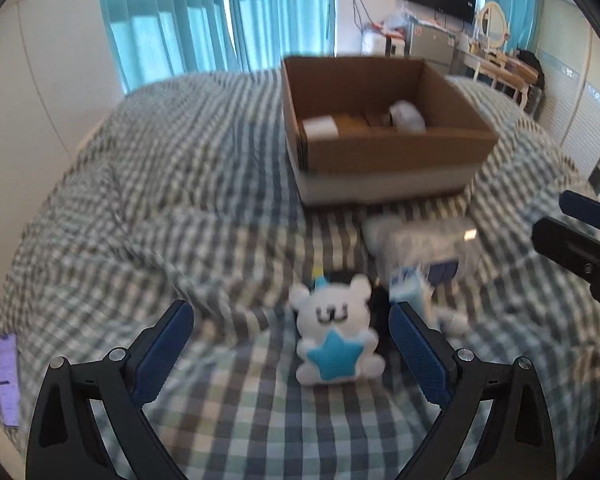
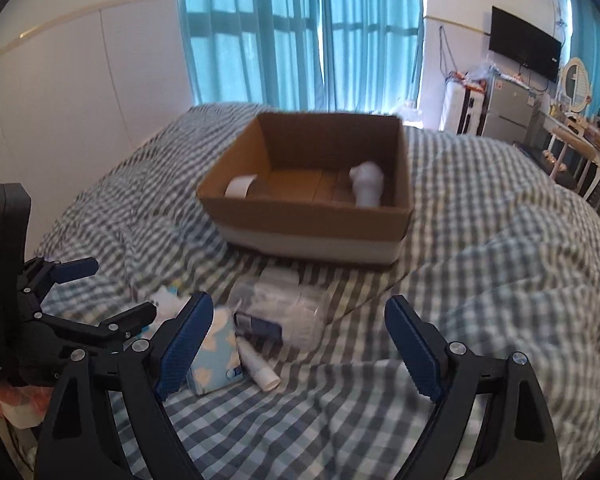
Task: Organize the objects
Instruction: 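Grasp the white bear figure with the left gripper while the right grasps the tissue pack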
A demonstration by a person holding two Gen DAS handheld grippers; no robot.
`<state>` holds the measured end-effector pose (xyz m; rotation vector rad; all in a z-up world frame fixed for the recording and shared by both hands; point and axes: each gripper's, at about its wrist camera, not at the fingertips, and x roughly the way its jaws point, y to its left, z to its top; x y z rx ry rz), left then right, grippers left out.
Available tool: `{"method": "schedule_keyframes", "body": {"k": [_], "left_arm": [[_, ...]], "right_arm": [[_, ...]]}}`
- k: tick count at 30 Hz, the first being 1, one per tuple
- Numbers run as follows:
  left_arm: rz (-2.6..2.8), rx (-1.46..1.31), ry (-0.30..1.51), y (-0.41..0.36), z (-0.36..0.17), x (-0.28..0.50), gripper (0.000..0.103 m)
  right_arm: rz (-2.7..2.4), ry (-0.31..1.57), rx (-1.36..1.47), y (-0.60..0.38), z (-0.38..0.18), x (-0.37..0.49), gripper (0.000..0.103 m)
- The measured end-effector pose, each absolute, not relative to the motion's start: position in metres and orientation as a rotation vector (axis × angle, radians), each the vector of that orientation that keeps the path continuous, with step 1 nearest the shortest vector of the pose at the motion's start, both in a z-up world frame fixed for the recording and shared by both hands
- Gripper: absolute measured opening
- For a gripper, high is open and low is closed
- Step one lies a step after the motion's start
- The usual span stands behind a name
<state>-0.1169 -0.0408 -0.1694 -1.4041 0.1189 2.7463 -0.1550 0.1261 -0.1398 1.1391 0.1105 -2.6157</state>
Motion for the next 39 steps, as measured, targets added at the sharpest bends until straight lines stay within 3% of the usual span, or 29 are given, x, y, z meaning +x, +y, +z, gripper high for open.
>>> {"method": "schedule_keyframes", "body": {"k": [9, 13, 22, 27, 33, 37, 39], "left_arm": [[2.653, -1.488, 0.124, -0.034, -0.201, -0.127, 0.098], [2.575, -1.479, 0.070, -0.033, -0.206, -0.129, 0.053], [2.654, -1.445, 0.033, -0.051, -0.184, -0.123, 0.053], [2.752, -1.409, 0.164, -0.056, -0.172, -0.118, 0.053], [2.755, -1.440, 0.080, -0.073, -0.178, -0.122, 0.053], [2.729, -1.451, 0.037, -0.077, -0.183, -0.126, 0.052], [2.720, -1.452, 0.030, -0.076, -0.185, -0.128, 0.052]], "right_arm": [[-2.555, 0.053, 1.240, 0.124, -0.165, -0.160, 0.088], [-2.547, 0.070, 1.252, 0.119, -0.170, -0.160, 0.088], [-2.498, 0.172, 1.248, 0.096, -0.175, -0.155, 0.088], [-2.400, 0.175, 1.275, 0.078, -0.187, -0.159, 0.088], [-2.286, 0.231, 1.344, 0.055, -0.208, -0.163, 0.087], [-2.262, 0.274, 1.388, 0.047, -0.218, -0.164, 0.071], [-2.257, 0.285, 1.409, 0.045, -0.221, -0.166, 0.057]]}}
